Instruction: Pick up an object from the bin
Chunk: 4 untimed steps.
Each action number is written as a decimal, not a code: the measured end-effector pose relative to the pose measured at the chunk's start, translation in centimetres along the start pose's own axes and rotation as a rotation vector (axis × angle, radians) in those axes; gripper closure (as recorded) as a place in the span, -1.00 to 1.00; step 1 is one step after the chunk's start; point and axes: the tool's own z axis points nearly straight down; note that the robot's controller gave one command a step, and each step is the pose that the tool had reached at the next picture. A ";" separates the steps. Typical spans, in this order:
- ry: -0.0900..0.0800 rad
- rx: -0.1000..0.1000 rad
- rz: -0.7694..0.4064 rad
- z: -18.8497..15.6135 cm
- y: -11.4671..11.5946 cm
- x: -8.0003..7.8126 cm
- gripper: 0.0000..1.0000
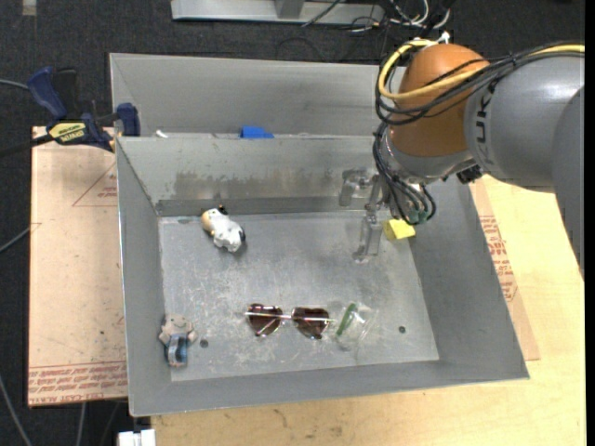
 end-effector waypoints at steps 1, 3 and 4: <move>0.000 0.000 0.000 0.0 0.0 0.0 -1.00; 0.005 -0.001 -0.172 4.9 8.4 3.1 -1.00; 0.003 -0.001 -0.189 4.7 9.5 3.2 -1.00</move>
Offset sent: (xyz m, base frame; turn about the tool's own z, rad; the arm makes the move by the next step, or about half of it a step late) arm -0.0178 0.0459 -0.0632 -0.0572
